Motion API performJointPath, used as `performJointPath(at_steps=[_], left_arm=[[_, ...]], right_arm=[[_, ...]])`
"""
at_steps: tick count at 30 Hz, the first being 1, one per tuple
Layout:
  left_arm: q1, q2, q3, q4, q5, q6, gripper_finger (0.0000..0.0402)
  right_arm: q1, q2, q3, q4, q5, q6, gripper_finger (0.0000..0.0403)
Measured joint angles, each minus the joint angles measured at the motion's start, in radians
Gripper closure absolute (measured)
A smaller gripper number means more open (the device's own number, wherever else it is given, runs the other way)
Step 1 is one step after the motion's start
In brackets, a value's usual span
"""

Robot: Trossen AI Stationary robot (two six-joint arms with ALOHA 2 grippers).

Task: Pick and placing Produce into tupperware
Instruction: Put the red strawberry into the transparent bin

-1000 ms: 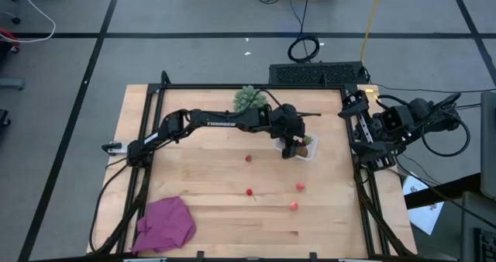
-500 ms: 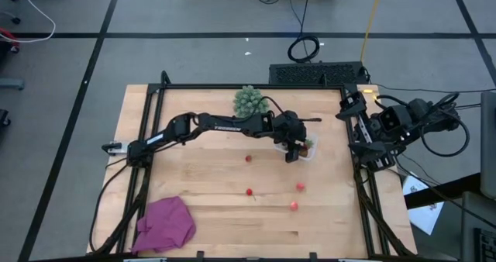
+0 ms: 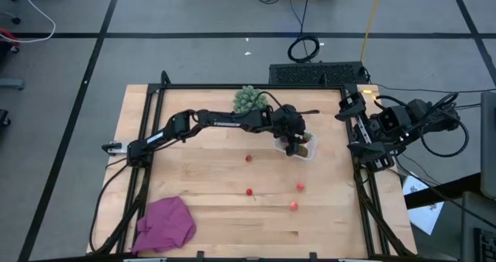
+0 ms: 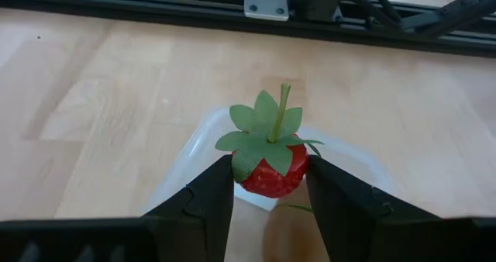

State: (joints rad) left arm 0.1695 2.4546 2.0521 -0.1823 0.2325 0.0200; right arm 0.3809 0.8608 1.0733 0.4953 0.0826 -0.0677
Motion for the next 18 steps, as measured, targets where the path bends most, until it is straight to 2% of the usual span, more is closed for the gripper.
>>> performJointPath(at_steps=[18], left_arm=[[-0.001,0.000,0.000,-0.001,-0.015,-0.003,0.0243]], right_arm=[[0.000,0.000,0.000,0.000,0.000,0.000,0.0092]])
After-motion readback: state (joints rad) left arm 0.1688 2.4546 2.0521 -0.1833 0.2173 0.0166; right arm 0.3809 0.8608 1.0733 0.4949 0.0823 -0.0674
